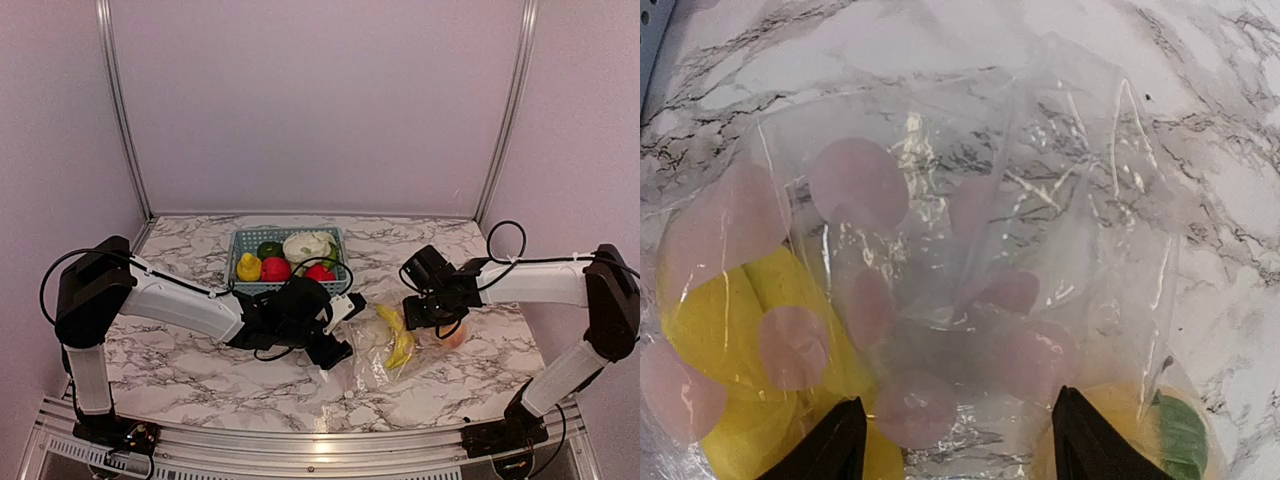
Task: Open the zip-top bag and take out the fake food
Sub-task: Pick up the fake fruit from the zipper food storage bag.
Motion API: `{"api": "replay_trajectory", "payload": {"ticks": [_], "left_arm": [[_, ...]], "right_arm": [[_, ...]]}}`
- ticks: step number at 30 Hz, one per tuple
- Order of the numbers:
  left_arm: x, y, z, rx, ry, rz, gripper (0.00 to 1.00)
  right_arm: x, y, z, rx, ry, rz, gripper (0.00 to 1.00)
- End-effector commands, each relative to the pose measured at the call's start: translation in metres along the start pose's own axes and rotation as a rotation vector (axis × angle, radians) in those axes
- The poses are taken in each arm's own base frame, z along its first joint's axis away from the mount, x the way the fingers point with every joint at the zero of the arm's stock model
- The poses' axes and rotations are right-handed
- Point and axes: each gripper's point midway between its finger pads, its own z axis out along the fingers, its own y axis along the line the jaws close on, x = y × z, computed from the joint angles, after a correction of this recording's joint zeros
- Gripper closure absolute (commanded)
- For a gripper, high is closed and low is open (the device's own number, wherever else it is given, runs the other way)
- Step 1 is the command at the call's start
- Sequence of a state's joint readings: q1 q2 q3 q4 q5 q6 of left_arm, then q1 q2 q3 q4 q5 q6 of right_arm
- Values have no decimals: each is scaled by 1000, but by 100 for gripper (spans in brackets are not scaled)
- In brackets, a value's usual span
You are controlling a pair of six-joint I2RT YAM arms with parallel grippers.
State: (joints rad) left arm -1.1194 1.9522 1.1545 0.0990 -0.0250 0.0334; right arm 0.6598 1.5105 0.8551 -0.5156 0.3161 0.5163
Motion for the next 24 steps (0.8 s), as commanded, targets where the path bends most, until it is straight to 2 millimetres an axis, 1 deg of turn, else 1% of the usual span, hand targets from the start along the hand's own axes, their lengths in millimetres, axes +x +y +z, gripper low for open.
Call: {"api": "replay_trajectory", "payload": {"ticks": [1,5,9,11,13,15,16,17,18,20,22,24], "left_arm": [[0,1,3,-13,-1,21,20],[1,1,4,-10,-1,22,20],[1,1,3,-9,-4,23,19],[1,1,2,-9,-3,22,19],[2,1,1,-9,-2,22,19],[4,1,0,-13,-1,21,19],[5,2,0,-13,0,22,19],[6,2,-1,-14,2,22,19],[6,1,-1,-13,2,22,19],[8,1,-1,-12,3,20,19],[8,1,-1,-9,1,19,19],[8,1,-2,-9,0,18,19]], "right_arm": [[8,6,0,13,43,-68,33],[13,11,3,9,59,-105,25],[19,14,8,12,86,-123,22],[15,15,5,15,79,-115,21],[7,15,-4,9,57,-99,22],[-4,15,-16,2,28,-80,27],[-9,14,-22,0,14,-72,33],[-14,14,-30,-1,2,-64,42],[-20,14,-37,-9,-14,-54,49],[-26,15,-48,-26,-33,-48,59],[-29,20,-56,-51,-40,-45,63],[-26,26,-59,-78,-32,-48,69]]}}
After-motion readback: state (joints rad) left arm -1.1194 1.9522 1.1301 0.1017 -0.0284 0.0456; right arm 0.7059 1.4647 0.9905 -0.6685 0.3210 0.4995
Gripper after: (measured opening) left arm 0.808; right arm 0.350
